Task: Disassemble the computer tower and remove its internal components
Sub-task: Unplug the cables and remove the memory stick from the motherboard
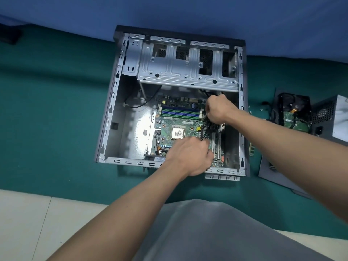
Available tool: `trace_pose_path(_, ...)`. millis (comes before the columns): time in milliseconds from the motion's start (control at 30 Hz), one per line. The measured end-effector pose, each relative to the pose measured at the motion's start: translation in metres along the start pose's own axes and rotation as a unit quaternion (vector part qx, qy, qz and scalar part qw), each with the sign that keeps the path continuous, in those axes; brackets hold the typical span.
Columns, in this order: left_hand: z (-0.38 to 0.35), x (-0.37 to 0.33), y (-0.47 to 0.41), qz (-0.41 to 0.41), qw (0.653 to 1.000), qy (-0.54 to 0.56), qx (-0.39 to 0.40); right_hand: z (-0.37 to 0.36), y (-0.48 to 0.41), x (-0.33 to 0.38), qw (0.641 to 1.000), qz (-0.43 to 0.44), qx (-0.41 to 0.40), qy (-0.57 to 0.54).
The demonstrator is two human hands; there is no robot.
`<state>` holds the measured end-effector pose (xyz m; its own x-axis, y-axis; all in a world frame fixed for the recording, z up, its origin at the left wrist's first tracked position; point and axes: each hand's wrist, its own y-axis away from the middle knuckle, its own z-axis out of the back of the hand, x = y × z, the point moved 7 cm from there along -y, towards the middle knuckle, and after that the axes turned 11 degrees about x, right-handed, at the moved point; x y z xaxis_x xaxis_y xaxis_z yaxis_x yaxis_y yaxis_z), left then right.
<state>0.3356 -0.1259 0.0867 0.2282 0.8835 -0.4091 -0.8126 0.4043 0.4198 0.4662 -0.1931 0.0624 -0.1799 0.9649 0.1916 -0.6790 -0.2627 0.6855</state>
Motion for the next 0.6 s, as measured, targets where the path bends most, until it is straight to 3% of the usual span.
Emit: trace_pose_path(600,0.0006,-0.0008,0.0001,-0.003,1.000,0.000,-0.001,0.0021,-0.0045,-0.0031,1.000,-0.013,0.004,-0.001)
